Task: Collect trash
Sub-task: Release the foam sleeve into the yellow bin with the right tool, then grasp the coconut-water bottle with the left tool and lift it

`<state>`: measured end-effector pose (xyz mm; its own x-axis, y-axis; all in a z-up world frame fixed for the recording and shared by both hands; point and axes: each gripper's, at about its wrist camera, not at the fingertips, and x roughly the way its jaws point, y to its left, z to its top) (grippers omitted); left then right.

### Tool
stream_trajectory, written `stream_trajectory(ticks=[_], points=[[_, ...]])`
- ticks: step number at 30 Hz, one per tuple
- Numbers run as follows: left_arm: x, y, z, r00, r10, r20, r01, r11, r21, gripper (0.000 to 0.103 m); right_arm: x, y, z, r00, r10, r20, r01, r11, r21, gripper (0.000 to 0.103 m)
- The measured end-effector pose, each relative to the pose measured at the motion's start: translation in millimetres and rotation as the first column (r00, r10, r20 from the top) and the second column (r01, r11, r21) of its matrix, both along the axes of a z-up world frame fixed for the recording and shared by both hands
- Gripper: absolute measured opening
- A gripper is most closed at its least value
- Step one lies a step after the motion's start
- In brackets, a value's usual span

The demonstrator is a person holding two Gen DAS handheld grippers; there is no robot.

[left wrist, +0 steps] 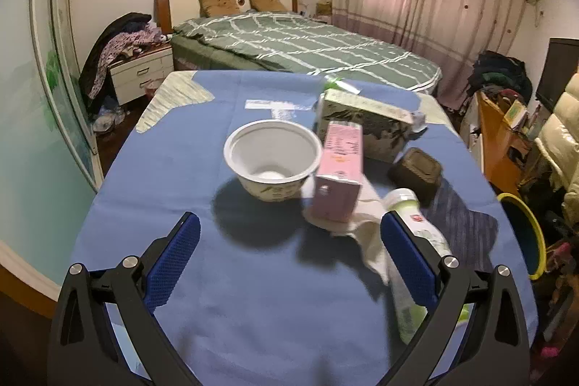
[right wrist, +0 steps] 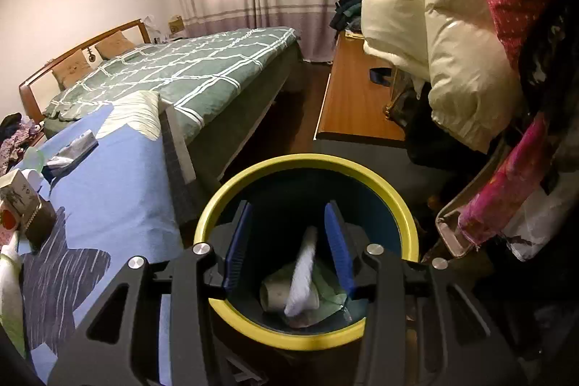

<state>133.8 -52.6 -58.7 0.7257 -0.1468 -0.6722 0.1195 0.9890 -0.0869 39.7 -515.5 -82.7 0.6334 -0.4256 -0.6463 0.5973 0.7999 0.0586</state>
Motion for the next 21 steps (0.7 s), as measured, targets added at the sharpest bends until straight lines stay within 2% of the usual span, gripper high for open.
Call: stream_trajectory(ticks=[8, 12, 17, 21], points=[[26.8, -9.7, -16.8, 0.999, -0.022, -0.041, 0.023, 0.999, 0.033, 0.098, 6.7, 5.7, -3.0, 1.000, 0.026, -0.002, -0.025, 1.000, 0.017, 0.041], [39.4, -22.3, -20.8, 0.997, -0.066, -0.051, 0.068, 0.997, 0.032, 0.097, 9.5, 7.7, -3.7, 0.999, 0.033, -0.004, -0.033, 0.999, 0.015, 0.041], [51.8, -34.4, -25.1, 0.992, -0.108, -0.072, 0.110, 0.994, 0.019, 0.082, 9.7, 7.7, -4.4, 0.999, 0.037, -0.004, -0.037, 0.999, 0.017, 0.041], [47.2, -41.0, -22.0, 0.985, -0.144, -0.093, 0.143, 0.990, -0.012, 0.076, 9.2, 6.7, -5.9, 0.999, 0.037, -0.006, -0.037, 0.999, 0.022, 0.041]])
